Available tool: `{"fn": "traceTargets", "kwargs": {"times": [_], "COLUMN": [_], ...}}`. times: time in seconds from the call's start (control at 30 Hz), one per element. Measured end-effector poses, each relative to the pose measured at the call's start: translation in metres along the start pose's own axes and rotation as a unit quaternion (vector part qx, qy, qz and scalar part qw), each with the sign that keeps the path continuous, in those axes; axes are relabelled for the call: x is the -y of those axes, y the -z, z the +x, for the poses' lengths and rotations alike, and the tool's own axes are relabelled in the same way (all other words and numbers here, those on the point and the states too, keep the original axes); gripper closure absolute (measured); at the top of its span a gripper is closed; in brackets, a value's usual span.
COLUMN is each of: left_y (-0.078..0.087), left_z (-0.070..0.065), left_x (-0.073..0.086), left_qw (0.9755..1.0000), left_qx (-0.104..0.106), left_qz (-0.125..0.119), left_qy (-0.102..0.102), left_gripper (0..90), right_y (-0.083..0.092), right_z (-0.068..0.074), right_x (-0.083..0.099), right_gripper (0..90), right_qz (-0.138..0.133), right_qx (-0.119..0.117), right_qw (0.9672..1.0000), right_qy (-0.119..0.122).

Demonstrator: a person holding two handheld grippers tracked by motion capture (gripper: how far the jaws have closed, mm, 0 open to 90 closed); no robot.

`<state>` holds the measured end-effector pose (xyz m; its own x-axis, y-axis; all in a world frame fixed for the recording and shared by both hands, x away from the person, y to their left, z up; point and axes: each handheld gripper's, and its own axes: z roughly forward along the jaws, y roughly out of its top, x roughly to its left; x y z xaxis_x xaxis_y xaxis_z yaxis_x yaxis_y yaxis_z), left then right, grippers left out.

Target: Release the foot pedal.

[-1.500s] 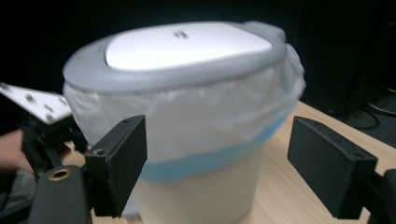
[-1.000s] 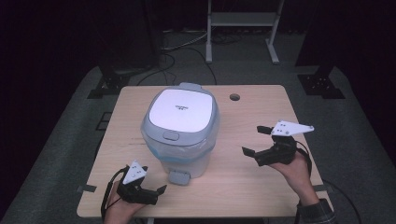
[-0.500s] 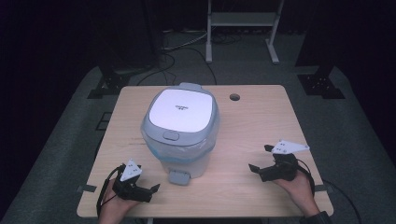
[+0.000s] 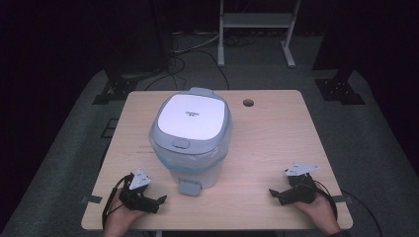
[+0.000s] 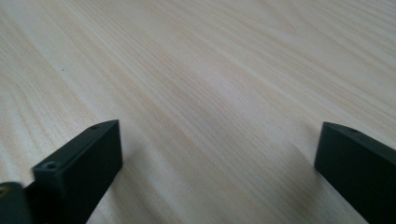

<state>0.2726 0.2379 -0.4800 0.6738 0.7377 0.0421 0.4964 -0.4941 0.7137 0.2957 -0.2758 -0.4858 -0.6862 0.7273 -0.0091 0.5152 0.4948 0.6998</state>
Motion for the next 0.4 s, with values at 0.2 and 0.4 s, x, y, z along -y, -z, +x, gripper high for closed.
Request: {"fn": "traceTargets", "kwargs": {"times": [0.2,0.4], "left_y": [-0.0026,-0.0026], "left_z": [0.0020,0.0018], "left_x": [0.0028,0.0027], "left_qw": [0.9999,0.9999], "left_qx": [0.011,0.011], "left_qz": [0.001,0.000], "left_qy": [0.007,0.007], "left_gripper": [0.0,0.0], "right_y": [-0.0030,-0.0031], "right_z": [-0.0008,-0.0010], "right_x": [0.0008,0.0007], "right_gripper": [0.0,0.0], "right_qz": [-0.009,-0.009], "right_qx": [-0.006,-0.005], "right_qw": [0.9999,0.9999], "right_qy": [-0.008,-0.008]}}
